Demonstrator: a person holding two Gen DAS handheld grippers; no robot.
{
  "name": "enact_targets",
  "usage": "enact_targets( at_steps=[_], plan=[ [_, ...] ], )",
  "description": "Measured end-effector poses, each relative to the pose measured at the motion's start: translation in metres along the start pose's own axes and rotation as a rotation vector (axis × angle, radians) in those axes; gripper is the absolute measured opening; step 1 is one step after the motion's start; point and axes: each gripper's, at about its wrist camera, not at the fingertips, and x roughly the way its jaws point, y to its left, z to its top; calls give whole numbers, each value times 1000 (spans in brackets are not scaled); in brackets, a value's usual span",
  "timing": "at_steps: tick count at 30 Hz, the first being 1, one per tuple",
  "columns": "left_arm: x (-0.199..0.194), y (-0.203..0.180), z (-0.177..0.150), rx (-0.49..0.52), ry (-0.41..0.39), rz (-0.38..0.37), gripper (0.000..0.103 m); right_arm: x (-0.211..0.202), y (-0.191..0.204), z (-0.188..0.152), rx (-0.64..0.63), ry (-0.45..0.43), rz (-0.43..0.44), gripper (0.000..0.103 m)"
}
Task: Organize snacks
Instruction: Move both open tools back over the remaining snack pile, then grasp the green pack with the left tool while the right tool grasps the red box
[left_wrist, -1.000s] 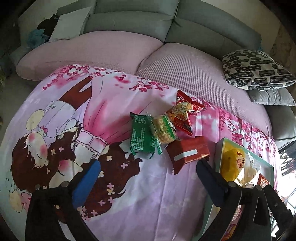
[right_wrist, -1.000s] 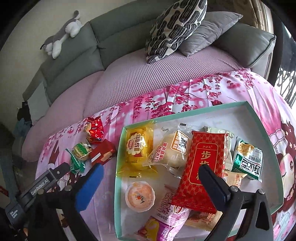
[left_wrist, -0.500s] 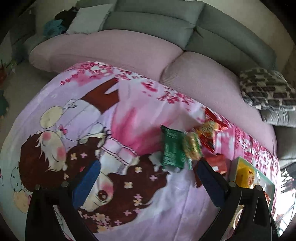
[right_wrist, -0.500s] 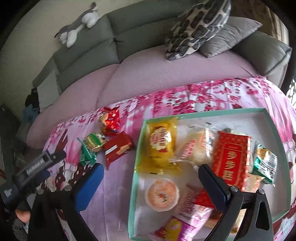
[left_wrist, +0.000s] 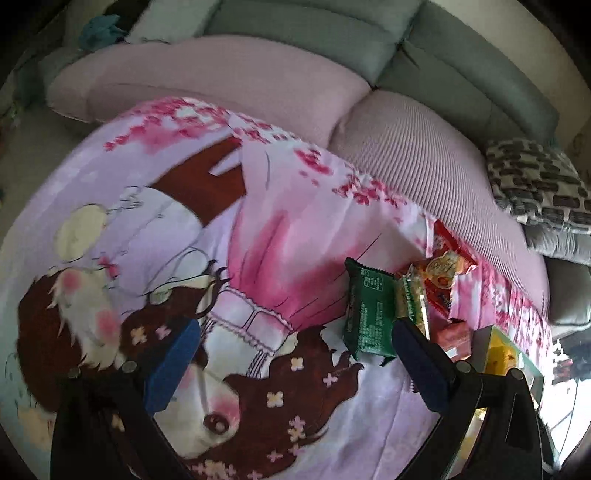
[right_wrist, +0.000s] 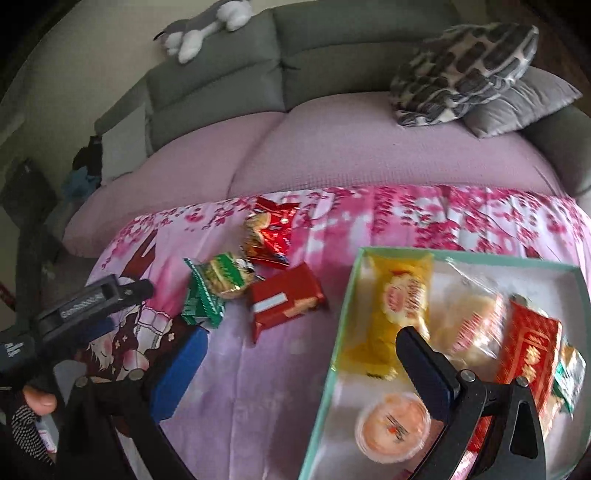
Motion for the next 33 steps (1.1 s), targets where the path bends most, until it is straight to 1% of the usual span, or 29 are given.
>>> enact_targets(
  at_steps=[3, 5, 9, 11, 15, 17, 19, 23, 25, 28, 33],
  plan=[
    [13, -5, 6, 51, 27, 7, 103, 11, 6, 6, -40, 12, -3, 96],
    [22, -13, 10, 99, 44, -3, 103, 19, 9, 9, -59, 29, -9, 89],
    [29, -31, 11, 187, 54, 0, 103, 28, 16, 12, -116, 44, -15, 87],
    [35, -41, 11, 226, 61, 9, 103, 30, 19, 14, -154, 42, -31, 83],
    [48, -51, 11, 263, 75, 60, 103, 31, 13, 16, -170, 42, -57, 83],
    [53, -55, 9, 278, 83, 47, 103, 31, 9, 15, -163, 45, -64, 83],
    [54, -55, 8, 272, 78, 44, 103, 33, 5, 16, -151, 51, -63, 83],
    [61, -51, 7, 255, 75, 105, 103, 39, 6, 15, -166, 65, -65, 83],
    [61, -41, 8, 219, 59, 136, 103, 41, 11, 15, -192, 66, -61, 83],
    [59, -28, 10, 185, 54, 120, 103, 46, 21, 15, -239, 71, -61, 83],
    [59, -14, 20, 180, 51, 111, 103, 62, 37, 18, -298, 93, -42, 83]
  ],
)
